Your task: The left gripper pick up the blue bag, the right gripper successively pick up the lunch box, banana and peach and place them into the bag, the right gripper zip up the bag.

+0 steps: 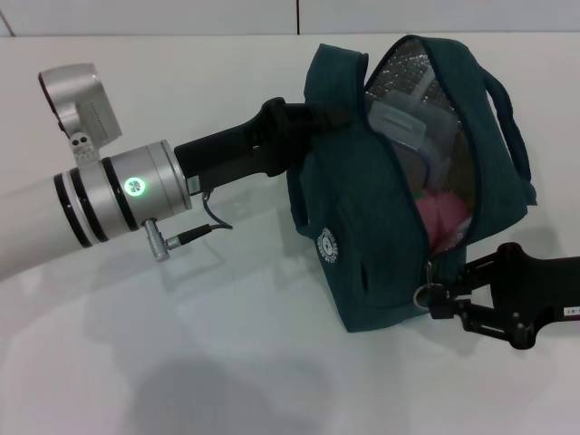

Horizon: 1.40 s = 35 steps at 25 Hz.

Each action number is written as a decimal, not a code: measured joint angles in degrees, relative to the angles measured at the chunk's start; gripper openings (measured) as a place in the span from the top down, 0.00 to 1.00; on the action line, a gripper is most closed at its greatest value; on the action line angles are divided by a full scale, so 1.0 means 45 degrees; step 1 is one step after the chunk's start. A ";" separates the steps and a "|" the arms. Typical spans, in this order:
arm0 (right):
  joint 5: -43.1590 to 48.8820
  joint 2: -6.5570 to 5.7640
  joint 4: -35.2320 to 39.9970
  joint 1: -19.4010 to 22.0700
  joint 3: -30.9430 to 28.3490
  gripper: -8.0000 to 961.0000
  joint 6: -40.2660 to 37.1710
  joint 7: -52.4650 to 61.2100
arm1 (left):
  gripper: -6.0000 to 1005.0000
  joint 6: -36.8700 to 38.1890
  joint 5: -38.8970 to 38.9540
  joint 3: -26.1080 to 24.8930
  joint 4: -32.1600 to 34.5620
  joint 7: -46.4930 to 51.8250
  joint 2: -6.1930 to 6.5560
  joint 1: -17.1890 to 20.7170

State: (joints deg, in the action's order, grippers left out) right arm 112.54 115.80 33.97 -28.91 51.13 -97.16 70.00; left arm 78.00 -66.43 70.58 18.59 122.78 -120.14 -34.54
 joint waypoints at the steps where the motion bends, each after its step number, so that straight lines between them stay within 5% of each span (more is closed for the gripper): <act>1: -0.0039 0.0002 0.0001 0.0004 0.0003 0.72 0.0036 -0.0002 | 0.93 0.0001 0.0000 -0.0001 -0.0003 0.0000 0.0000 0.0000; 6: -0.0069 0.0008 0.0000 -0.0002 0.0006 0.89 0.0052 -0.0025 | 0.93 0.0001 0.0000 -0.0001 -0.0019 0.0000 -0.0001 0.0000; 14: -0.0300 0.0006 0.0030 0.0001 0.0006 0.98 -0.0063 -0.0096 | 0.93 0.0020 0.0001 0.0011 0.0004 -0.0299 0.0001 0.0000; 24: -0.0721 -0.0081 0.0258 0.0072 -0.0096 0.98 -0.0528 -0.0021 | 0.92 0.0053 0.0329 -0.0021 -0.0005 -0.1329 0.0045 0.0174; 35: -0.1744 -0.0110 0.1482 0.0585 -0.0131 0.98 -0.1270 0.0376 | 0.47 0.0089 0.1714 -0.0021 0.0042 -0.3230 0.0052 0.0868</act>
State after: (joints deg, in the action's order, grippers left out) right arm 104.70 115.31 40.64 -26.28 50.54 -102.88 71.69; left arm 78.40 -58.72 70.48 18.78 108.25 -119.91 -30.63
